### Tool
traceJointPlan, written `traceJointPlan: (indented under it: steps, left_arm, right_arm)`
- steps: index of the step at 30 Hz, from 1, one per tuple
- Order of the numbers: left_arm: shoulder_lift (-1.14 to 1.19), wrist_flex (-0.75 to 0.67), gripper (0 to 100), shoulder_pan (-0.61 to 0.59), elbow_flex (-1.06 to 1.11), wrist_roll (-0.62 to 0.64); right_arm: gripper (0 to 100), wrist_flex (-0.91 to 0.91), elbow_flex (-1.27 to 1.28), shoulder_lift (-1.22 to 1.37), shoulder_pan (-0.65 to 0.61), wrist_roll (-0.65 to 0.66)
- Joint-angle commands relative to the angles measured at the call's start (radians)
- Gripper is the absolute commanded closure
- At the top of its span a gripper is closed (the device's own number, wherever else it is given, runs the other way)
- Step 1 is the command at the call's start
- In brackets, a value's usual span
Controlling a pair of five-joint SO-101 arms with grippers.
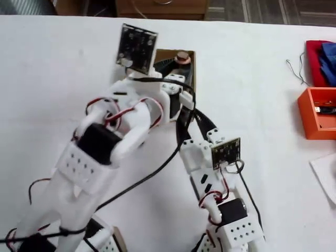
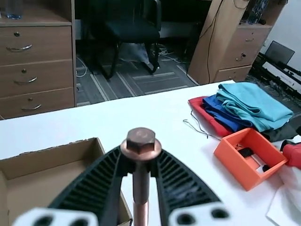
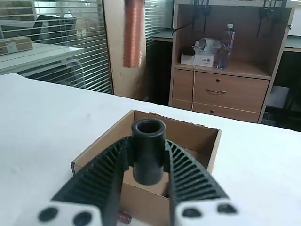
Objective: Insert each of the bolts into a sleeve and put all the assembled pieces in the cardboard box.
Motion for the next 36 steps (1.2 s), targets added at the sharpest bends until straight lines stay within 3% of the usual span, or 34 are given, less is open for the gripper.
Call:
traceJointPlan:
  steps: [1, 7, 14, 18, 23, 36]
  left_arm:
    - [-0.071, -0.009, 97, 0.0, -0.001, -0.009]
    - [-0.078, -0.063, 97, 0.002, 0.068, -0.009]
    - [-0.163, 0.002, 97, -0.025, 0.022, -0.009]
    - [-0.276, 0.026, 97, -0.103, 0.081, -0.006]
    - [-0.365, -0.057, 97, -0.137, 0.205, 0.0]
    - [-0.199, -0.109, 97, 0.012, 0.117, -0.006]
  right_arm:
    - [97.8, 0.002, 0.011, -0.008, -0.021, 0.012]
    - [97.8, -0.002, 0.0, -0.008, -0.025, 0.012]
    - [97.8, 0.005, -0.025, -0.007, -0.025, 0.012]
    - [97.8, 0.008, -0.043, -0.007, -0.027, 0.021]
    - [97.8, 0.033, -0.049, -0.007, -0.031, 0.029]
    - [97.8, 0.033, -0.097, -0.007, -0.031, 0.029]
